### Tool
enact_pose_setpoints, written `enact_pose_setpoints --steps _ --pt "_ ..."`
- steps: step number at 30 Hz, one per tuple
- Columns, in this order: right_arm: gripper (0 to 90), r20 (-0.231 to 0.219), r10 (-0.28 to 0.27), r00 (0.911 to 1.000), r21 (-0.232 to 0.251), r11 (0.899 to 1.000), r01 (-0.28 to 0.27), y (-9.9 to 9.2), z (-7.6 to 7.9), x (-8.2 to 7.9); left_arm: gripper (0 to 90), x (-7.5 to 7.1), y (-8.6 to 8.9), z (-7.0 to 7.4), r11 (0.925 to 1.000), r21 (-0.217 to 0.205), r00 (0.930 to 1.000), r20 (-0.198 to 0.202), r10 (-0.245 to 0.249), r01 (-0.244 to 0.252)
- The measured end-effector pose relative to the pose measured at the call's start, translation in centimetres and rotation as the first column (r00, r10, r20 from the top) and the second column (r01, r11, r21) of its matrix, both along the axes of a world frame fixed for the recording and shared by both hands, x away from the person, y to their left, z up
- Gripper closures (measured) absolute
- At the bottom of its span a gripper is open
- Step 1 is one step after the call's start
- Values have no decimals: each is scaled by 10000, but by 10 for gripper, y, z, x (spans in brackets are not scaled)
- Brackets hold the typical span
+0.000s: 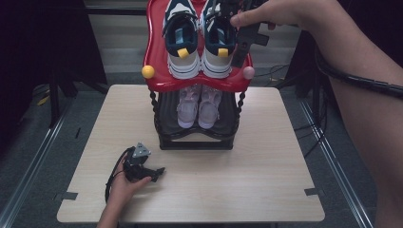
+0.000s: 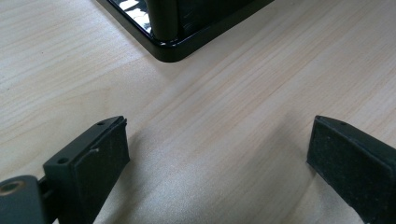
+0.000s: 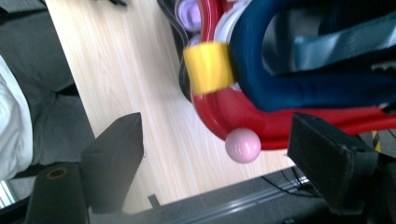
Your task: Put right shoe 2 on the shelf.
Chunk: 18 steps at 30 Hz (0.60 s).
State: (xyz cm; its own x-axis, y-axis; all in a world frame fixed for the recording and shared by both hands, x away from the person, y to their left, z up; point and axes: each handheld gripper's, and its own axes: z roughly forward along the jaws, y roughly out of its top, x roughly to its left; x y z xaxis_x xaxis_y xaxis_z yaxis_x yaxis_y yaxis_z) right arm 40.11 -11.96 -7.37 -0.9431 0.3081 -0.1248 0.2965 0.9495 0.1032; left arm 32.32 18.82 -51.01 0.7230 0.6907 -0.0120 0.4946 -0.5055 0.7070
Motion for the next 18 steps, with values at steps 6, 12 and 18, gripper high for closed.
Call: enact_pose_setpoints --steps 6,12,18 --pt "190 -417 -114 9991 -245 9996 104 -5 -4 -3 49 0 0 0 10000 3 10000 -2 -2 2" --pt "195 -658 -165 9977 -458 9989 135 -13 -10 -7 46 0 0 0 10000 38 10000 -4 14 -14" --pt "203 -847 -217 9962 -453 9988 180 -24 -12 -14 46 0 0 0 10000 39 10000 -9 13 -13"
